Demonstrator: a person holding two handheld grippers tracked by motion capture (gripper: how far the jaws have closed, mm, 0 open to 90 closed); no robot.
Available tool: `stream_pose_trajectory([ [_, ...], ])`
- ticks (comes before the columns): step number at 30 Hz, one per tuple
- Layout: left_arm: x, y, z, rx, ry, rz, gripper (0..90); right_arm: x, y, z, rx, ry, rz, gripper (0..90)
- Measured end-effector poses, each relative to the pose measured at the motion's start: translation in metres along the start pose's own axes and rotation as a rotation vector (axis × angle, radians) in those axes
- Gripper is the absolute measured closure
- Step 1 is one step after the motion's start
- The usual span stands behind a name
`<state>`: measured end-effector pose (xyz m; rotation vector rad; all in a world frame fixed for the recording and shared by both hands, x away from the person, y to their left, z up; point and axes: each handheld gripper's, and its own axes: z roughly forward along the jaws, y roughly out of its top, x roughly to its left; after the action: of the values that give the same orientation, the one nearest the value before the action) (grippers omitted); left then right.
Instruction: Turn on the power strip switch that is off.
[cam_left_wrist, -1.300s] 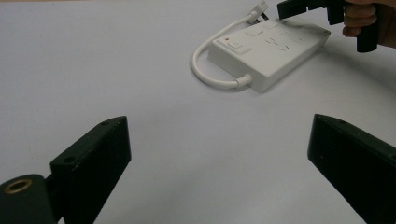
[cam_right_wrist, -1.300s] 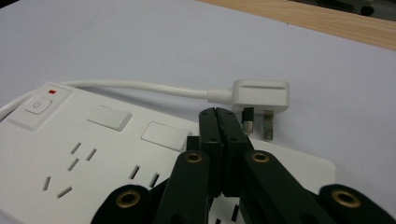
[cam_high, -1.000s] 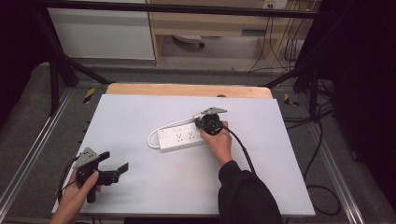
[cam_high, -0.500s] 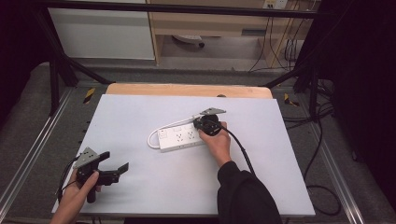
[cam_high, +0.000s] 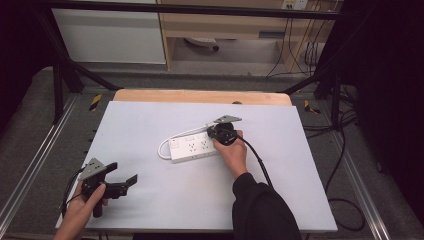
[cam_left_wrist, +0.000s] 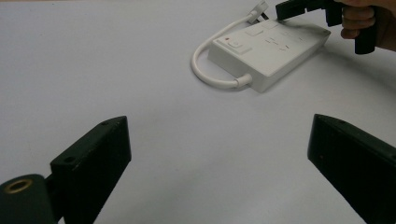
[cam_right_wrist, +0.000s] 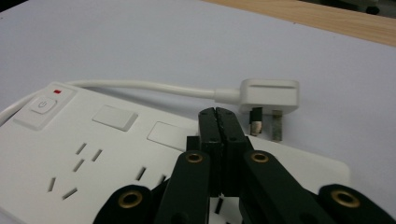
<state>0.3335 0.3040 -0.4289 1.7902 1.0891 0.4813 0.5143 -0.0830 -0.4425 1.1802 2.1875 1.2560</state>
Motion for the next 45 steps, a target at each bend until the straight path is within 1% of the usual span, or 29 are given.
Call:
stream_pose_trajectory([
  [1, 0.000, 0.000, 0.000, 0.002, -0.002, -0.001, 6.2, -0.002, 0.000, -0.001, 0.001, -0.001, 0.010, 90.0],
  [3, 0.000, 0.000, 0.000, 0.002, -0.003, 0.001, 6.2, -0.004, -0.001, -0.001, 0.001, 0.007, 0.012, 90.0],
  [5, 0.000, 0.000, 0.000, 0.001, -0.002, 0.001, 6.2, -0.004, -0.001, -0.002, 0.004, 0.004, 0.000, 90.0],
  [10, 0.000, 0.000, 0.000, 0.001, -0.002, 0.001, 6.2, -0.004, -0.001, -0.002, 0.001, 0.009, 0.010, 90.0],
  [13, 0.000, 0.000, 0.000, 0.003, -0.002, 0.000, 6.2, -0.003, -0.003, 0.000, 0.007, -0.001, -0.003, 90.0],
  [15, 0.000, 0.000, 0.000, 0.002, -0.002, 0.001, 6.2, -0.004, -0.003, 0.000, 0.002, -0.003, -0.001, 90.0],
  [17, 0.000, 0.000, 0.000, 0.002, -0.002, 0.000, 6.2, -0.005, -0.003, -0.001, 0.002, -0.006, 0.015, 90.0],
  [20, -0.001, 0.000, 0.000, 0.002, -0.003, 0.002, 6.2, -0.006, -0.003, -0.002, 0.009, 0.001, 0.020, 90.0],
  [24, 0.000, 0.000, 0.000, 0.002, -0.001, 0.001, 6.2, -0.004, -0.002, -0.001, 0.012, 0.008, 0.011, 90.0],
  [29, 0.000, 0.000, 0.000, -0.002, 0.001, 0.000, 6.2, -0.004, -0.001, -0.003, 0.014, -0.002, -0.011, 90.0],
  [33, 0.000, 0.000, 0.000, 0.002, 0.003, 0.002, 6.2, -0.005, 0.004, -0.008, 0.003, -0.005, -0.015, 90.0],
  [35, 0.000, 0.000, 0.000, 0.002, 0.001, 0.001, 6.3, -0.007, 0.005, -0.009, 0.006, -0.007, -0.013, 90.0],
  [45, 0.000, 0.000, 0.000, 0.002, 0.003, -0.004, 6.3, -0.010, 0.007, -0.011, 0.006, -0.011, -0.007, 90.0],
])
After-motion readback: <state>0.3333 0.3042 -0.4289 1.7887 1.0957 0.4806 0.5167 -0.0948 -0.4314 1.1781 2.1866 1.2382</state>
